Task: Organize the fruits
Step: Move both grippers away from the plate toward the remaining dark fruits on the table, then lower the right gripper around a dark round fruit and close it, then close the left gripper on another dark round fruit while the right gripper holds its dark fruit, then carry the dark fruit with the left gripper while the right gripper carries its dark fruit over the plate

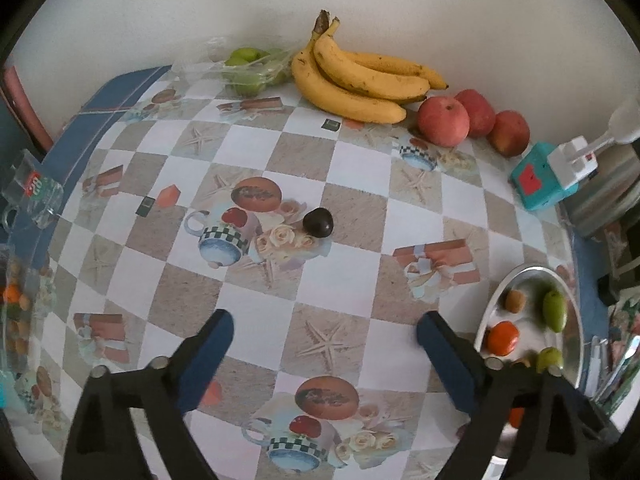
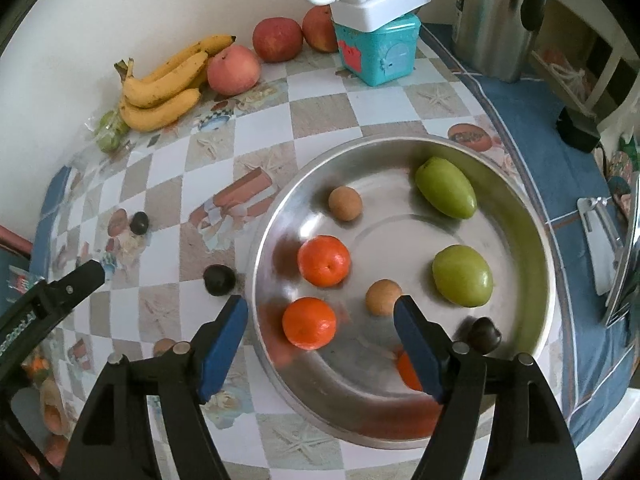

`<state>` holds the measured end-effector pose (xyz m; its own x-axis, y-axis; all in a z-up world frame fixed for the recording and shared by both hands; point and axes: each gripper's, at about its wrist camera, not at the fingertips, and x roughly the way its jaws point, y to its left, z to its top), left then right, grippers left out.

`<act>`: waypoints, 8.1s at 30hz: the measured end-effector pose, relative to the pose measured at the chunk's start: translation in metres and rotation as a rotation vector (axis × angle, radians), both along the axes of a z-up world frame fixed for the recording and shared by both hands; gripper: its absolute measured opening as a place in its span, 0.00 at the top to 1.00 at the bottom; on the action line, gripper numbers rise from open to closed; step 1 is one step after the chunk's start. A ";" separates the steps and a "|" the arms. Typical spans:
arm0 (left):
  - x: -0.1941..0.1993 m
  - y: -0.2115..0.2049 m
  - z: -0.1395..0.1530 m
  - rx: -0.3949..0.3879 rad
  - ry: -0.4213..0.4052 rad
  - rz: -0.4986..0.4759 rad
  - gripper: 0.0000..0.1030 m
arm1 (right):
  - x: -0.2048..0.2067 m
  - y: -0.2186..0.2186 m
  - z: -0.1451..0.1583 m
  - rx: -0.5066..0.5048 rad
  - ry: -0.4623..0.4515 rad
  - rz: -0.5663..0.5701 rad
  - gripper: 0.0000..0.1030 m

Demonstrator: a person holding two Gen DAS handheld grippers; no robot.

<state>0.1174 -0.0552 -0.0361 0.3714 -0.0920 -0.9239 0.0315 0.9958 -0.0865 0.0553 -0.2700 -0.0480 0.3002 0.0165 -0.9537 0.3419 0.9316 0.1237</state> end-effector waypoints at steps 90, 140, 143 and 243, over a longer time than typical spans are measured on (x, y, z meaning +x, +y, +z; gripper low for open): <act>0.038 0.067 -0.053 0.152 0.089 0.078 0.00 | 0.044 0.095 -0.043 -0.072 -0.059 0.269 0.52; 0.053 0.076 -0.057 -0.052 0.062 0.119 0.00 | 0.063 0.083 -0.014 0.009 -0.090 0.140 0.75; 0.058 0.067 -0.055 -0.041 0.044 0.092 0.00 | 0.065 0.079 -0.014 0.020 -0.092 0.133 0.75; -0.047 -0.035 0.028 -0.156 -0.068 -0.161 0.74 | -0.034 0.015 0.015 0.097 -0.125 -0.062 0.75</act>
<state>0.0706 -0.0907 -0.0086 0.4011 -0.2946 -0.8674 0.1995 0.9522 -0.2311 0.0211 -0.2546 -0.0333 0.4195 0.0845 -0.9038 0.3747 0.8908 0.2572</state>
